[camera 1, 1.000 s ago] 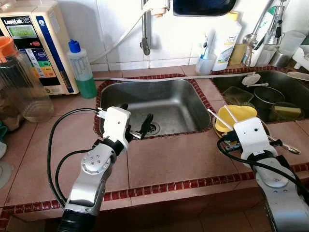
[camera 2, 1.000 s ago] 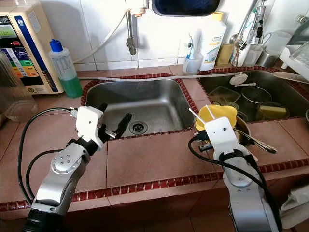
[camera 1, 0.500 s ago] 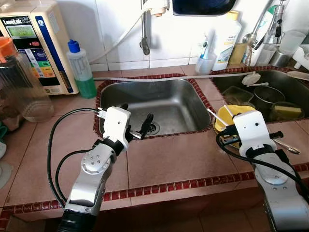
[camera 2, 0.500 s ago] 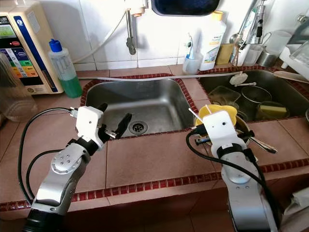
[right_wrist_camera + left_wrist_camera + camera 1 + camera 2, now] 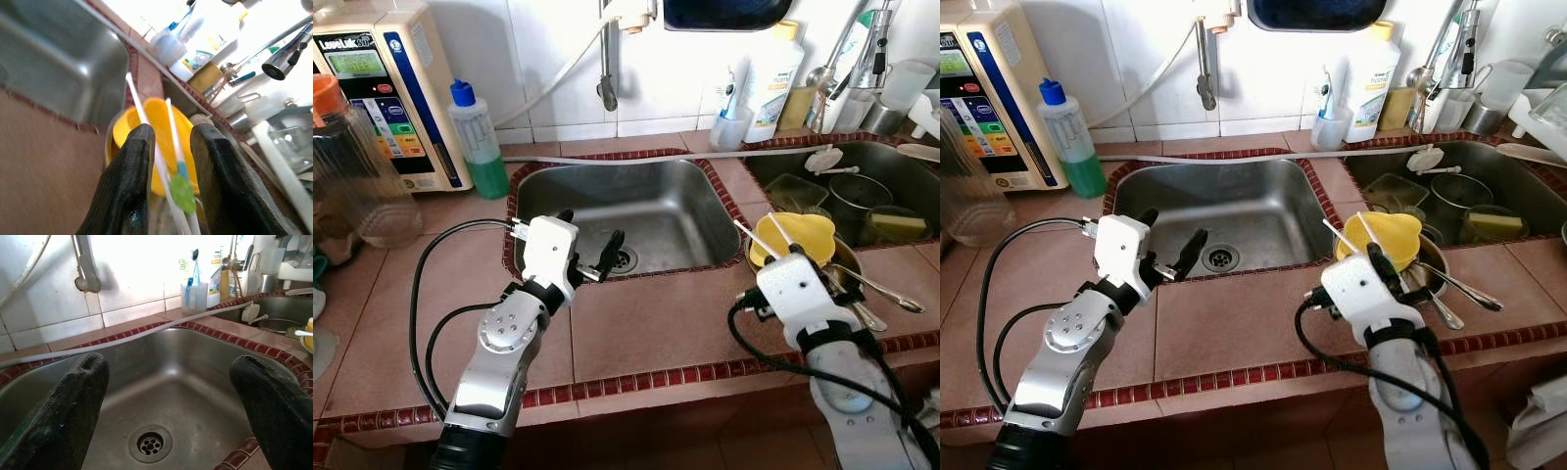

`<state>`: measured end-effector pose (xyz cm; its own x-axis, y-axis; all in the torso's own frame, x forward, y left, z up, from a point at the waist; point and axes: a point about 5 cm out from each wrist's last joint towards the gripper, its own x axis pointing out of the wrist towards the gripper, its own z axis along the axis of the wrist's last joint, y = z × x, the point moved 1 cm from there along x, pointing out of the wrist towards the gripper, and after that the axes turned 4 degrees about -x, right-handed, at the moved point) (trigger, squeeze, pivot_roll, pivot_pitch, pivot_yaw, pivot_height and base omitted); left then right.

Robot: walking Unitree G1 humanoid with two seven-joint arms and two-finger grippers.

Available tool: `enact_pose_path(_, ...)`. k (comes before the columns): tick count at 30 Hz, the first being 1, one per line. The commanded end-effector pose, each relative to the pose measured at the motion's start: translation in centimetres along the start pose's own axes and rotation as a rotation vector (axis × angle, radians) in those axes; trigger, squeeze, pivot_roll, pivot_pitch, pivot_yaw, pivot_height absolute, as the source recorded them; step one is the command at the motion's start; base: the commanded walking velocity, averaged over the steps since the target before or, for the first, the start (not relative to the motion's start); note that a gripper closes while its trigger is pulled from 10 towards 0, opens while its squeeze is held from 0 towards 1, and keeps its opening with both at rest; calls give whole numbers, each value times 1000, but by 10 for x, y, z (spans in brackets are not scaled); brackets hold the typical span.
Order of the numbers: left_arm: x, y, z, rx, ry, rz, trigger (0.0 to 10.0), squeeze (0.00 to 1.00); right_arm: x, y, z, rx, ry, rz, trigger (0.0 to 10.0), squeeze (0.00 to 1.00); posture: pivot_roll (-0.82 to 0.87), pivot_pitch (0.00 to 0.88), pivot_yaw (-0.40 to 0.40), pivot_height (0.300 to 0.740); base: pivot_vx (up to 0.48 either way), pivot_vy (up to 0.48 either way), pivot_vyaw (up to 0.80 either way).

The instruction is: Kitchen organization

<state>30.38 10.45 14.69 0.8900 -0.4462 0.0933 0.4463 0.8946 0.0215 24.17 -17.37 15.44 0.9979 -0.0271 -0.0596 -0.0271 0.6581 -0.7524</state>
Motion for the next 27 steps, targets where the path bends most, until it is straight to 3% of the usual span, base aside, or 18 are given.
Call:
enact_pose_path(1,2,0,3,2,-6,-10,10000,0,-4,-2,6,-41,-30,-31,10000,1000,55,0,35,740,0,0,0)
enact_pose_path(17,2,-1,2,0,-4,-10,10000,0,-1,-4,-22,-172,74,-13,10000,1000,56,0,34,740,0,0,0)
enact_pose_path(19,2,-1,2,-1,-3,-11,10000,0,-2,-6,-25,-184,84,-24,10000,294,54,0,36,740,0,0,0)
enact_pose_path(20,2,-1,2,-1,-3,-13,10000,0,-4,-6,-26,-181,96,-25,10000,0,54,0,36,740,0,0,0)
enact_pose_path(24,3,-1,3,0,-4,-15,10000,0,-6,-5,-31,-172,122,-24,10000,0,52,0,39,740,0,0,0)
enact_pose_path(26,3,-1,3,0,-4,-16,10000,0,-5,-4,-32,-164,126,-24,3020,0,53,0,40,740,0,0,0)
enact_pose_path(27,3,-1,3,0,-4,-16,10000,0,-6,-5,-33,-163,129,-25,0,0,53,0,40,740,0,0,0)
